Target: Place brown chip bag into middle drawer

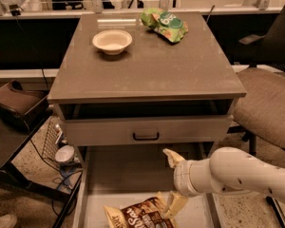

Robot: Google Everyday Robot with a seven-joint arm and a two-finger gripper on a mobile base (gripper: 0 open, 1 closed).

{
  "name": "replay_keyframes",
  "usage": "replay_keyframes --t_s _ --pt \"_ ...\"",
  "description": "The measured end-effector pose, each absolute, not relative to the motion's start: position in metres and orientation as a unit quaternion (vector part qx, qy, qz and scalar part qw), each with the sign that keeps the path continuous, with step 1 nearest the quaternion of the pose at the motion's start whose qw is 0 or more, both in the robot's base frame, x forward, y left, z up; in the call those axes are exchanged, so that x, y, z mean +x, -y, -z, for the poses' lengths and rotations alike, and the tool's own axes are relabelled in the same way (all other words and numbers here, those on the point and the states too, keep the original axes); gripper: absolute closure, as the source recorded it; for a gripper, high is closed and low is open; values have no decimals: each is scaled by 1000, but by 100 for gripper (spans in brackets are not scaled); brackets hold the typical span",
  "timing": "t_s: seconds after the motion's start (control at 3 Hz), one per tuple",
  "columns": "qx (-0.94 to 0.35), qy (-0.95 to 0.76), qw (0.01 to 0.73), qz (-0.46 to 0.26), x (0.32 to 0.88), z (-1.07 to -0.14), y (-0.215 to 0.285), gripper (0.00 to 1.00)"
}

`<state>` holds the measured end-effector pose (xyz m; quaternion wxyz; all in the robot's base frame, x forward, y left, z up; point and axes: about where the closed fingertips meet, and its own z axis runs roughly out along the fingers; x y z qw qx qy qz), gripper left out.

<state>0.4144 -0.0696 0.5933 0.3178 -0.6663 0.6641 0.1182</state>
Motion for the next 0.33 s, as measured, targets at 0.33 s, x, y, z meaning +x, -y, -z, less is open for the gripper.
replay_keyframes --t_s 0.33 --pt "-666 -664 318 -118 414 -593 70 0"
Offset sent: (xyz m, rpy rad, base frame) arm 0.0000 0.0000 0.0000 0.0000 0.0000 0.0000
